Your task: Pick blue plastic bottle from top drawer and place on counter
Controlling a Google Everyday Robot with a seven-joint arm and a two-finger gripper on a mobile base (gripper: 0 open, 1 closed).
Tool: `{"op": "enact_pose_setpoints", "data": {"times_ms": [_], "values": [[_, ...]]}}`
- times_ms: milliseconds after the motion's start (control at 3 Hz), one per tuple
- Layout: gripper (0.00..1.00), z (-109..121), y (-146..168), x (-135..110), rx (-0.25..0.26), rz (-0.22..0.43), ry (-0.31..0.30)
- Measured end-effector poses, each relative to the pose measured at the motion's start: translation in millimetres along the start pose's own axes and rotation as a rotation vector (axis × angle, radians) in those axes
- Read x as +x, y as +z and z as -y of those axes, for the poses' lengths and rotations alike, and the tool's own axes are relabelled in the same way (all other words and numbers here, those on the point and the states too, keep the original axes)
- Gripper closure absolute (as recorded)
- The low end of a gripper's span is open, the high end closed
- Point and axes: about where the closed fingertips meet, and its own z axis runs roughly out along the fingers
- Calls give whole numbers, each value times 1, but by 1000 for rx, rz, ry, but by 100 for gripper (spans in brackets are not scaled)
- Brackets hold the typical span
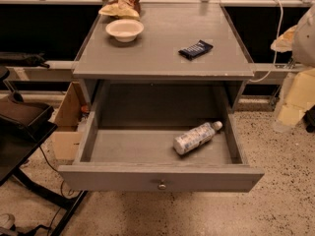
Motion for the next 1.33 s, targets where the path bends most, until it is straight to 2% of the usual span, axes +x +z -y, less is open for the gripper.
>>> {"op": "enact_pose_setpoints", "data": {"times_ms": [333,667,1333], "values": [[0,0,0,0,0,0,0],[0,7,17,-13,4,24,-88],[0,26,96,-47,2,13,-424]]}}
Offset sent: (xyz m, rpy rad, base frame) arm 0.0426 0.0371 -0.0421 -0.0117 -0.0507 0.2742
